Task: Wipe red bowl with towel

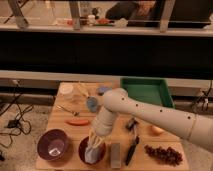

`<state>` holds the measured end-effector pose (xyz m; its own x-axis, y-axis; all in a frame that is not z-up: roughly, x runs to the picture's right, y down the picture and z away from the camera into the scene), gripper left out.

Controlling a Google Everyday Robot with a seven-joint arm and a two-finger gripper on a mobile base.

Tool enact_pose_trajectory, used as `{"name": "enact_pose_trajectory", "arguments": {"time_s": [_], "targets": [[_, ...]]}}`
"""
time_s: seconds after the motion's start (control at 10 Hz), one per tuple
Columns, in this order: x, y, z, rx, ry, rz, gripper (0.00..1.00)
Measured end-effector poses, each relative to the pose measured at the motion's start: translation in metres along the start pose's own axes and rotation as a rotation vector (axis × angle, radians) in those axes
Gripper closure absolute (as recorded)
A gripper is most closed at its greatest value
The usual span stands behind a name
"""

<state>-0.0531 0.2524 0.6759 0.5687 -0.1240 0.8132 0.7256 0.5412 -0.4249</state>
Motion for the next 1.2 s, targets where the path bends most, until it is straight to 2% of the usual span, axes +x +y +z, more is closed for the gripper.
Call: {"name": "enact_pose_trajectory", "arguments": {"time_s": [0.2,0.3,0.4,1.0,1.2], "targets": [[0.0013,0.001,0.0006,0.0,-0.001,0.007,0.97],[0.0011,0.0008,0.0008,0.0,-0.002,0.006,0.92],[0.0009,0.0004,0.001,0.0,-0.002,0.006,0.85],[0.0004,-0.0003,0.0013,0.0,-0.002,0.004,0.24],[0.0005,-0.0002,0.0013,0.0,-0.002,0.005,0.2]]}}
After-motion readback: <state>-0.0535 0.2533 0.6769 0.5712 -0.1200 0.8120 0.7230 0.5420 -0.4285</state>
